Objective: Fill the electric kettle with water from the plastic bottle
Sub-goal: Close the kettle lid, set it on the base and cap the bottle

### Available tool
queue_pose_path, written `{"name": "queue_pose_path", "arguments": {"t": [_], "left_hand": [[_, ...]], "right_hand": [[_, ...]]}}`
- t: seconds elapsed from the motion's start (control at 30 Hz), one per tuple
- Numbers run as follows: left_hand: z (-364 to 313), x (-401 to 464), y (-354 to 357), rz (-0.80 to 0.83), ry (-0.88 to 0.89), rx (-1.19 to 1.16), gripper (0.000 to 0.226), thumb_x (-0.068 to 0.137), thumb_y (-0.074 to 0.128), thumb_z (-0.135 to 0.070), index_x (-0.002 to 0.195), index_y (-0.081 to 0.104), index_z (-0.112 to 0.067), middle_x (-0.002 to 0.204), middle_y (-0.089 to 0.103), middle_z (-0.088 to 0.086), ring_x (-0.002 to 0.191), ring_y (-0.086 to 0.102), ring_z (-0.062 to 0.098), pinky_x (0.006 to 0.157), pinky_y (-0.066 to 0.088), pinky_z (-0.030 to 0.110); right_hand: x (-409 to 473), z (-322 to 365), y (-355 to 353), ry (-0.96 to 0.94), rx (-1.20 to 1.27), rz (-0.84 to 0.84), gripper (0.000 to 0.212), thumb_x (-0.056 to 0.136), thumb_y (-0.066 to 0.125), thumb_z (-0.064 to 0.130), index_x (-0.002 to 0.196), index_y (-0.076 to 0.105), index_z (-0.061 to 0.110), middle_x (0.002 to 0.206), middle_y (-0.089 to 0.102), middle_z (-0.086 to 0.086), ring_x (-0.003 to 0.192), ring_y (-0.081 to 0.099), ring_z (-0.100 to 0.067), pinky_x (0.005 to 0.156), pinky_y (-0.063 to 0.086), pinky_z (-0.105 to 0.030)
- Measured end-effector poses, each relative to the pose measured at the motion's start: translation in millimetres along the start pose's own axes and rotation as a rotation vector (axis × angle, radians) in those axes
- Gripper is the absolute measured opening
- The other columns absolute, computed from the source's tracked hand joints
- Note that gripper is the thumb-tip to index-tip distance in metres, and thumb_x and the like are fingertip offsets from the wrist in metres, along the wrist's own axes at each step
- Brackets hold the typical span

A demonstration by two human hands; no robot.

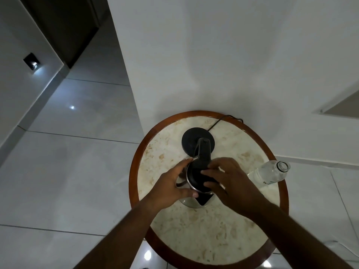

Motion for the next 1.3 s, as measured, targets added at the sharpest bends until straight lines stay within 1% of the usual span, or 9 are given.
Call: {"name": "queue_pose_path", "arguments": {"t": [0.13, 0.23, 0.4, 0.6, 0.83, 0.93, 1.03, 1.17, 1.3], "left_hand": [[0.1, 0.9, -1.1, 0.011, -0.006, -0.014, 0.085, 0.07, 0.085, -0.028, 0.116, 0.035, -0.079, 0.118, 0.044, -0.054, 0.11, 0.041, -0.029, 0.08, 0.046, 0.005], [2.6, 2.1, -0.8, 0.013, -0.006, -0.021, 0.085, 0.071, 0.085, -0.027, 0.12, 0.036, -0.076, 0.122, 0.045, -0.05, 0.113, 0.042, -0.026, 0.081, 0.047, 0.008], [5.3, 3.2, -1.4, 0.014, -0.003, -0.031, 0.084, 0.07, 0.086, -0.03, 0.122, 0.037, -0.074, 0.125, 0.046, -0.047, 0.114, 0.043, -0.024, 0.081, 0.047, 0.008], [6.7, 3.2, -1.4, 0.023, -0.005, -0.009, 0.086, 0.069, 0.086, -0.029, 0.12, 0.036, -0.076, 0.122, 0.043, -0.053, 0.111, 0.04, -0.03, 0.077, 0.046, 0.004], [-9.8, -6.0, -1.8, 0.028, -0.026, 0.099, 0.085, 0.07, 0.084, -0.04, 0.118, 0.026, -0.079, 0.115, 0.038, -0.061, 0.107, 0.039, -0.031, 0.082, 0.039, 0.001], [-34.7, -22.6, 0.5, -0.03, 0.009, 0.161, 0.086, 0.07, 0.083, -0.043, 0.113, 0.022, -0.085, 0.112, 0.031, -0.067, 0.106, 0.031, -0.039, 0.083, 0.035, -0.003], [-62.3, -41.6, 25.4, -0.294, 0.155, 0.314, 0.069, 0.075, 0.072, -0.058, 0.13, 0.03, -0.067, 0.136, 0.032, -0.048, 0.127, 0.03, -0.021, 0.103, 0.031, 0.013], [-91.8, -22.8, 105.6, -0.178, 0.186, 0.223, 0.074, 0.075, 0.061, -0.071, 0.14, 0.027, -0.058, 0.137, 0.03, -0.046, 0.128, 0.035, -0.012, 0.102, 0.039, 0.021], [-93.8, 29.0, 155.6, -0.162, 0.154, 0.186, 0.079, 0.077, 0.072, -0.053, 0.144, 0.031, -0.043, 0.148, 0.042, -0.014, 0.133, 0.039, 0.005, 0.106, 0.042, 0.034]], "right_hand": [[18.4, -14.0, -3.0, 0.099, 0.009, 0.085, 0.042, 0.088, 0.063, 0.031, 0.127, 0.057, 0.015, 0.14, 0.044, -0.008, 0.126, 0.04, -0.025, 0.1, 0.042, -0.036], [25.0, -15.5, 1.5, 0.139, 0.069, 0.177, 0.043, 0.09, 0.061, 0.028, 0.13, 0.053, 0.015, 0.147, 0.035, -0.005, 0.127, 0.044, -0.021, 0.104, 0.042, -0.031], [24.5, -17.0, 10.2, 0.106, 0.007, 0.135, 0.037, 0.093, 0.056, 0.023, 0.128, 0.054, 0.012, 0.142, 0.041, -0.008, 0.12, 0.05, -0.024, 0.102, 0.045, -0.034], [14.7, -14.2, 22.2, 0.024, -0.164, -0.002, 0.037, 0.079, 0.073, 0.017, 0.114, 0.063, 0.009, 0.124, 0.057, -0.015, 0.094, 0.063, -0.03, 0.072, 0.057, -0.034], [-26.7, -28.6, 30.1, 0.233, 0.165, -0.252, 0.038, 0.089, 0.055, 0.041, 0.117, 0.059, 0.016, 0.124, 0.058, -0.007, 0.11, 0.054, -0.016, 0.089, 0.05, -0.029], [-68.4, -37.8, 37.7, 0.355, 0.237, -0.304, 0.032, 0.087, 0.061, 0.036, 0.113, 0.062, 0.018, 0.112, 0.061, 0.0, 0.099, 0.057, -0.009, 0.082, 0.054, -0.03], [-109.1, -54.5, 41.5, 0.494, 0.225, -0.333, 0.023, 0.083, 0.067, 0.031, 0.102, 0.067, 0.018, 0.102, 0.063, 0.003, 0.092, 0.061, -0.009, 0.072, 0.057, -0.032], [-157.6, -88.8, 42.8, 0.711, 0.208, -0.346, 0.025, 0.081, 0.07, 0.027, 0.103, 0.067, 0.015, 0.104, 0.063, 0.002, 0.093, 0.061, -0.012, 0.069, 0.056, -0.025], [-172.1, -137.0, 41.1, 0.86, 0.172, -0.316, 0.036, 0.081, 0.072, 0.027, 0.112, 0.064, 0.012, 0.107, 0.061, -0.003, 0.082, 0.061, -0.016, 0.069, 0.057, -0.035]]}}
Point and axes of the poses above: each hand's wrist, its own x-axis towards the middle knuckle, its own y-axis out of the palm, z = x × y, the point moved 3 cm from there along x, towards the middle knuckle
